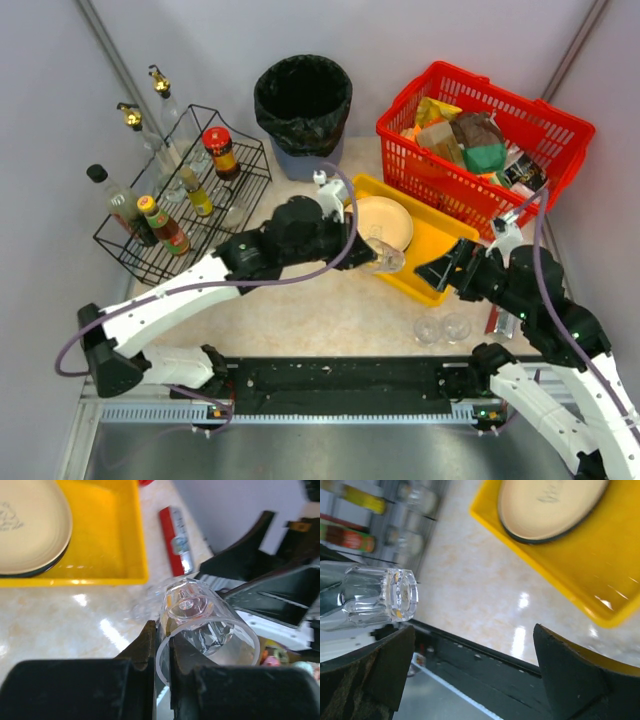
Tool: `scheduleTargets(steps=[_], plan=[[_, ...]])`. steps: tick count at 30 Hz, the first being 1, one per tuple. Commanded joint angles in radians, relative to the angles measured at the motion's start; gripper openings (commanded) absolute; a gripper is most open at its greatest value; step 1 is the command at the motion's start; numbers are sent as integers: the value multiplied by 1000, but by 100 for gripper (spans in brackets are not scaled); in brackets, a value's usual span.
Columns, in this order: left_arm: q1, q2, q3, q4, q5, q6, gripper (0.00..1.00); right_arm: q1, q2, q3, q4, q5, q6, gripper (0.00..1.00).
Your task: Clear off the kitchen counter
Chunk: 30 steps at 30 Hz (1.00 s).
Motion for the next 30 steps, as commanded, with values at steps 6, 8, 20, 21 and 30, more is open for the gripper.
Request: scheduleTargets(steps=[6,8,20,21,30], plan=[[4,-123,172,92,148,-87,0,-6,7,76,545,-410,273,99],[4,-121,178,118,159,-106,0,-4,21,73,641,-461,287,99],[2,-169,117,269,133,-156,0,-4,-5,110,760,-481,256,99],[2,-172,106,287,142,-163,0,-6,3,107,764,-490,255,99],[1,-232,46,360,153,-255,0,-4,83,108,899,-544,269,99]])
